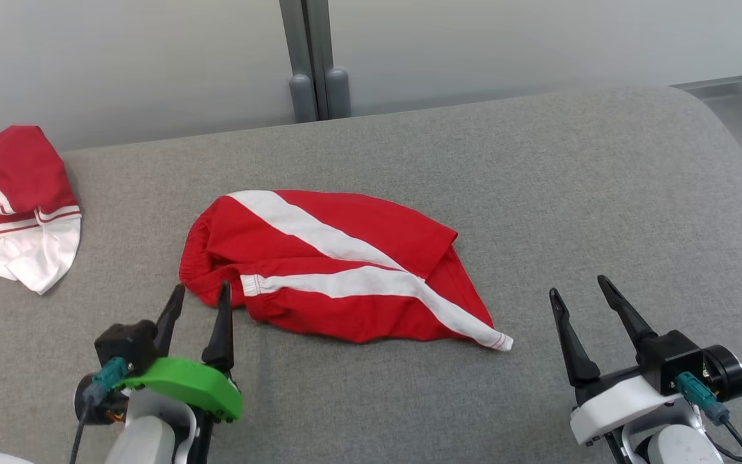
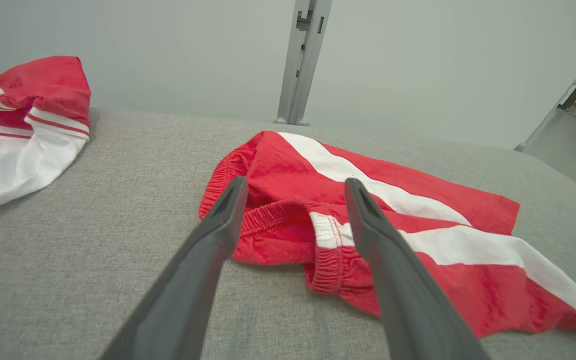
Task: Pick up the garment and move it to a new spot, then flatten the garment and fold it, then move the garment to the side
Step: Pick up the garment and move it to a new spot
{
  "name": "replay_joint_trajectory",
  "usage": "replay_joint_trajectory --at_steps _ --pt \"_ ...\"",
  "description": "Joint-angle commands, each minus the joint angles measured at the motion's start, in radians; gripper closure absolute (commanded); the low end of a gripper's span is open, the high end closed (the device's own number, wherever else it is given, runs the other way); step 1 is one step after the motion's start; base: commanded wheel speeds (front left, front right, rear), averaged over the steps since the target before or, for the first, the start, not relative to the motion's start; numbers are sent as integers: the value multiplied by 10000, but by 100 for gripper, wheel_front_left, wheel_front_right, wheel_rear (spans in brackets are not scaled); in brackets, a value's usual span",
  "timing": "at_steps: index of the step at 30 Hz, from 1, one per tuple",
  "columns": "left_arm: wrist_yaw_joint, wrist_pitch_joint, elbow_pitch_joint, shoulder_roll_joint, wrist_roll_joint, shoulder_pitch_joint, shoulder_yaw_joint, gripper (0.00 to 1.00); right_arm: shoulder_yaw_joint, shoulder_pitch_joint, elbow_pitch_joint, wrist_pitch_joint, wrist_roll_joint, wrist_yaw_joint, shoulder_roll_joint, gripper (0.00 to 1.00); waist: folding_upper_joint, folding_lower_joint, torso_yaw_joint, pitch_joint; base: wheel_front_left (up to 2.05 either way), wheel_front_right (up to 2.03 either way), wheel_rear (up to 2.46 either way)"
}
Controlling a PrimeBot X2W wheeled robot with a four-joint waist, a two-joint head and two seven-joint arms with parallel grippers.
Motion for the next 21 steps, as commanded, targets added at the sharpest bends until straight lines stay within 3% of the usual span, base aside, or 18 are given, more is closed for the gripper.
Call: replay_joint_trajectory --at_steps 1,9,21 --pt "60 -1 -187 -71 239 349 128 0 -21 183 41 -3 56 -10 -37 0 0 0 11 -209 0 0 0" --pt "135 -2 -1438 -615 1145 1915 1103 0 -20 359 63 -3 148 -10 -37 0 0 0 -43 -505 0 0 0" --pt "41 -2 -2365 -948 1357 3186 1824 0 -104 568 304 -3 370 -10 -37 0 0 0 4 -749 0 0 0"
